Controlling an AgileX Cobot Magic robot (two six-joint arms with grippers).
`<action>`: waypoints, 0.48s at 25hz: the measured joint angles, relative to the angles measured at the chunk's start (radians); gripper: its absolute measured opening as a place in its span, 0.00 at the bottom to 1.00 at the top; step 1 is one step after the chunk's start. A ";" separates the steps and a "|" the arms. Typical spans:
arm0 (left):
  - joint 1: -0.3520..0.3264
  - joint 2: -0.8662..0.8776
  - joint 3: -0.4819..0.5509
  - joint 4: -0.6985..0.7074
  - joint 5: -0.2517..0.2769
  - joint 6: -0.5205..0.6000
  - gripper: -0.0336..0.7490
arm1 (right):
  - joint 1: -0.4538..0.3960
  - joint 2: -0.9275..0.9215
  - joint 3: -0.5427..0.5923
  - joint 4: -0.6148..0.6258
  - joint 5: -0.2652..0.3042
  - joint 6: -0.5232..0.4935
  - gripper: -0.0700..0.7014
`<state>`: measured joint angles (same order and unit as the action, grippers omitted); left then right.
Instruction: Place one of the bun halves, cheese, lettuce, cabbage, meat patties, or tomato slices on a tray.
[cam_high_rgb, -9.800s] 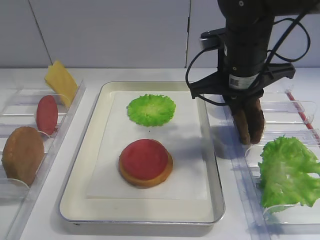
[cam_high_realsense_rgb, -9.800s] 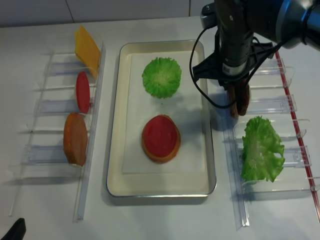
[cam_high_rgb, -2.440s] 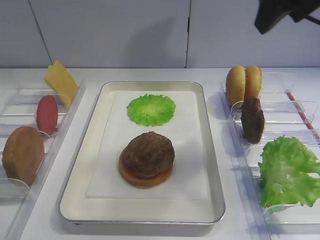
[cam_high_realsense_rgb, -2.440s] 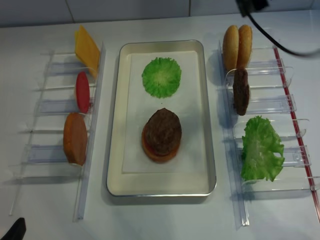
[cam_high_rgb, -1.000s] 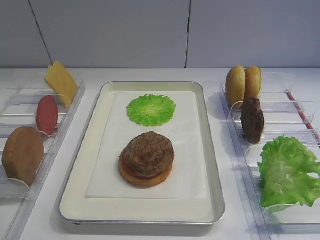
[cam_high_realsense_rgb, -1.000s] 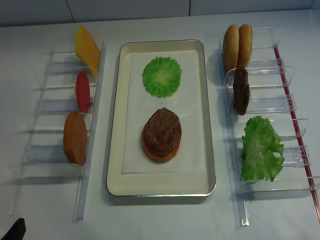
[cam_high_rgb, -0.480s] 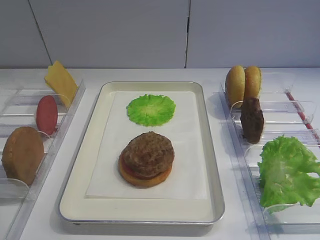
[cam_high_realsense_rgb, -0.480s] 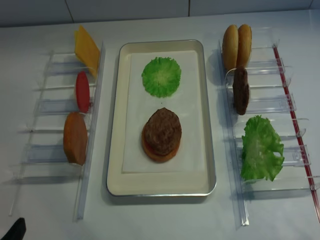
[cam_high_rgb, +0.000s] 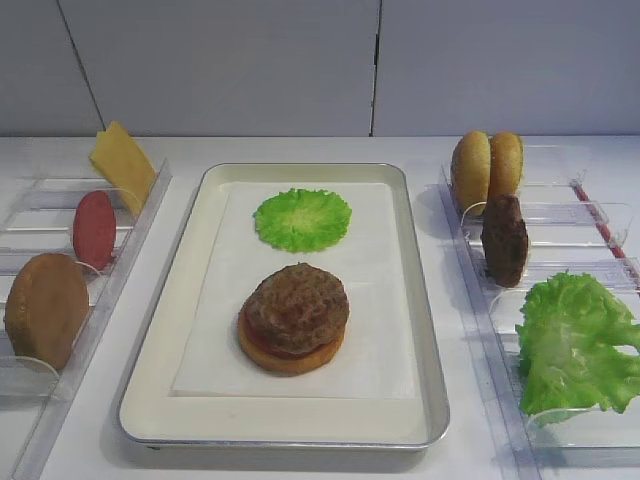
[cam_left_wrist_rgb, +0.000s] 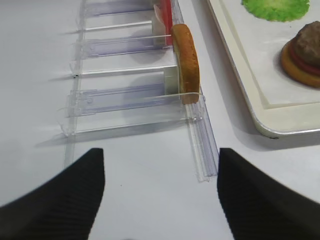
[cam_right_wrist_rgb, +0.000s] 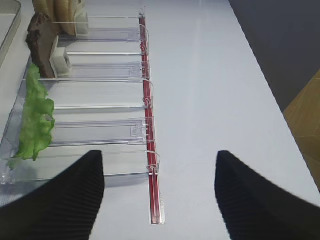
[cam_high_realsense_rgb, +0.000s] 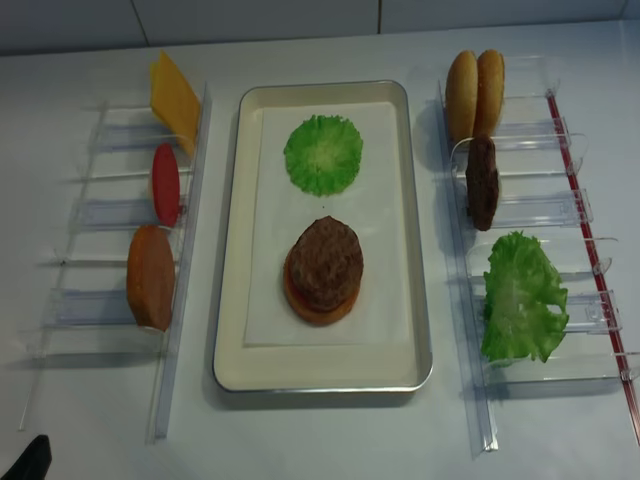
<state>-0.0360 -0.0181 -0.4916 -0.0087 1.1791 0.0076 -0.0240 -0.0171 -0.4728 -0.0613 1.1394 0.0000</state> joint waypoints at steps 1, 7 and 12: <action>0.000 0.000 0.000 0.000 0.000 0.000 0.64 | 0.000 0.000 0.000 0.000 0.000 0.000 0.72; 0.000 0.000 0.000 0.000 0.000 0.000 0.64 | -0.002 0.000 0.000 0.000 0.000 0.000 0.72; 0.000 0.000 0.000 0.000 0.000 0.000 0.64 | -0.002 0.000 0.000 0.000 0.000 0.000 0.72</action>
<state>-0.0360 -0.0181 -0.4916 -0.0087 1.1791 0.0076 -0.0262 -0.0171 -0.4728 -0.0613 1.1394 0.0000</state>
